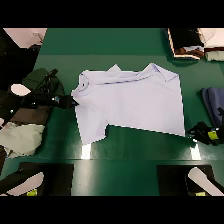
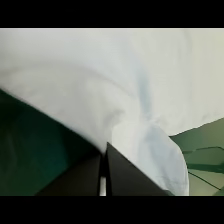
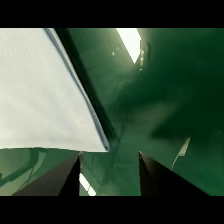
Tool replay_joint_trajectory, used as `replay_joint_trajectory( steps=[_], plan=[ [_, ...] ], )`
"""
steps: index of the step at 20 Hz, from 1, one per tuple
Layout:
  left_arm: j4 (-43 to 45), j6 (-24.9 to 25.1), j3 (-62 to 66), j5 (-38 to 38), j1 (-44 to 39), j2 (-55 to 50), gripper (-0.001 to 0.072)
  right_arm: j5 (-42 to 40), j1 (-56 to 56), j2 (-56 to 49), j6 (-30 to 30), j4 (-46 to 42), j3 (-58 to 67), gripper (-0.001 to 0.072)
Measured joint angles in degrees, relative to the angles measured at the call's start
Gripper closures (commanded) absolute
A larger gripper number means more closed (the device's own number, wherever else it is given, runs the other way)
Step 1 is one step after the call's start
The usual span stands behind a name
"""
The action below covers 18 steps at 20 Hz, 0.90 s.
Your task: Fold the shirts.
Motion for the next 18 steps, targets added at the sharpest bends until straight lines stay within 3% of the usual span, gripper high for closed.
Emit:
replay_joint_trajectory(
  steps=[6,7,9,10,14,18],
  plan=[
    [0.1,0.1,0.1,-0.4,0.0,0.0,0.068,-3.2,4.6,-3.9,-0.7,4.9,-2.1,0.0379],
    [0.1,0.1,0.1,-0.5,0.0,0.0,0.068,-3.4,5.6,-5.0,-0.8,6.0,-2.2,0.0447],
    [0.2,0.1,0.1,-0.7,0.0,0.0,0.068,-4.0,7.4,-6.6,-1.1,6.4,-2.3,0.0656],
    [0.4,0.1,0.2,-0.8,0.0,0.0,0.0681,-4.5,8.2,-7.0,-1.2,6.4,-2.4,0.0695],
    [1.9,-0.1,2.6,-3.0,-0.1,0.0,0.0682,-5.6,9.8,-4.4,-1.4,4.9,-0.6,0.0695],
    [3.8,-1.8,13.5,-6.3,-0.1,3.2,0.0681,-2.9,10.1,3.2,-0.4,5.6,11.2,0.0696]
  ],
)
